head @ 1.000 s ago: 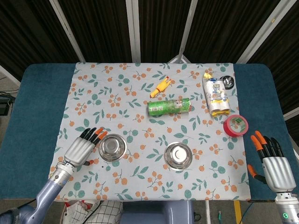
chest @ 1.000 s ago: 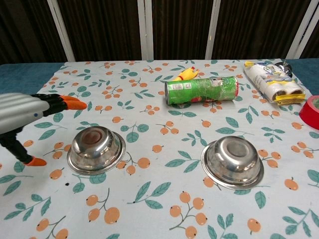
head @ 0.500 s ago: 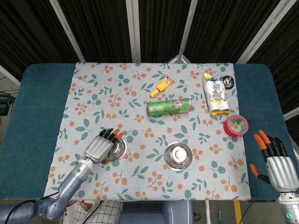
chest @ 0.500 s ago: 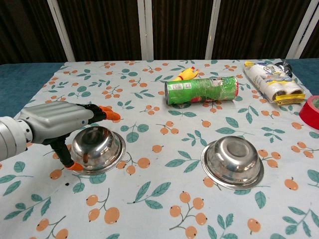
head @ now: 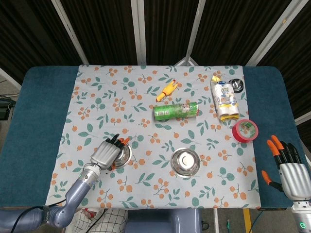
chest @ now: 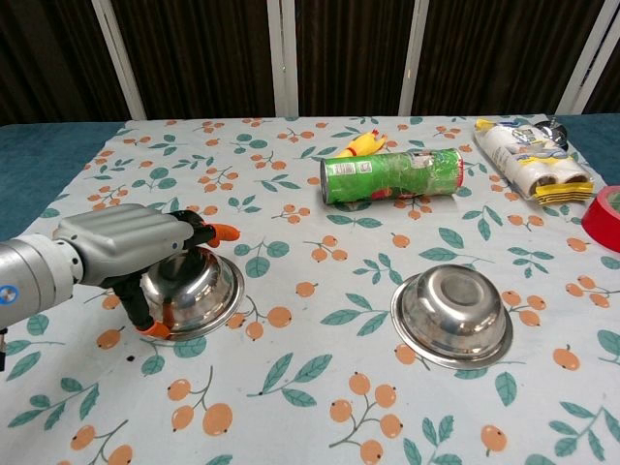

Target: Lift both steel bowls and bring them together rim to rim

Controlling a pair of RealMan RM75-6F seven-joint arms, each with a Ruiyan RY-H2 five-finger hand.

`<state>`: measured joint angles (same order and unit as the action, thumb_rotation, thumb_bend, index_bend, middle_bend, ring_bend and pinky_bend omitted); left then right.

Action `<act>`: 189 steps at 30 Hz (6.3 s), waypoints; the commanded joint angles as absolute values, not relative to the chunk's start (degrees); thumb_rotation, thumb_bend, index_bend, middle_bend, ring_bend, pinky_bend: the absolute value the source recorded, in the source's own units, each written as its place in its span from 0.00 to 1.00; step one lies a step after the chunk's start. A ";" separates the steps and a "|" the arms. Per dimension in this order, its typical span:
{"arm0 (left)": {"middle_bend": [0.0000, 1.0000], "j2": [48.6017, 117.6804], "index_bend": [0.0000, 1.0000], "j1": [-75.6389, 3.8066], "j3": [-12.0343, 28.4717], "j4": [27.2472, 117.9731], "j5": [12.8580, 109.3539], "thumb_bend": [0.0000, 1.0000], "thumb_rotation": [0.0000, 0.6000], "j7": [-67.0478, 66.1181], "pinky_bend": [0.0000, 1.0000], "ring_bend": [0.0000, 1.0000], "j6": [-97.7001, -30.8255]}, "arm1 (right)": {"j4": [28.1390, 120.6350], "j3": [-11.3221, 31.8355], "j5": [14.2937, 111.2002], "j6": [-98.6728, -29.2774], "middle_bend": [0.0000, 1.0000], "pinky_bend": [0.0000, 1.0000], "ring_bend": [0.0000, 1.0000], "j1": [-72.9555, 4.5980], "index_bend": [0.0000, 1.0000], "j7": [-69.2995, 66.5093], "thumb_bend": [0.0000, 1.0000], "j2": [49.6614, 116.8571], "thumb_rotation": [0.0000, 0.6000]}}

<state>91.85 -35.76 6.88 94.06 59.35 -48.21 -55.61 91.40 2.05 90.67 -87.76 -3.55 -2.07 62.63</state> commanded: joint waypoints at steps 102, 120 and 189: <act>0.59 74.23 0.41 -32.27 7.36 96.03 77.75 0.31 1.00 -16.49 0.71 0.52 -67.14 | 94.47 4.51 76.54 -45.65 0.00 0.00 0.00 -32.72 0.00 23.12 0.33 82.02 1.00; 0.59 74.55 0.41 -32.10 6.97 94.63 77.51 0.31 1.00 -16.03 0.71 0.51 -66.65 | 94.23 3.56 70.69 -45.58 0.50 0.75 0.56 -34.77 0.46 27.44 0.33 82.29 1.00; 0.60 90.48 0.45 -35.79 4.80 80.00 103.03 0.31 1.00 4.56 0.71 0.52 -81.72 | 111.78 24.59 49.19 -31.33 0.87 1.00 0.92 -39.37 0.93 -52.63 0.41 73.01 1.00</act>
<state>90.28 -35.63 4.88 79.93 102.88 4.54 -81.81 110.17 25.00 50.66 -30.14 -38.25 -54.47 72.32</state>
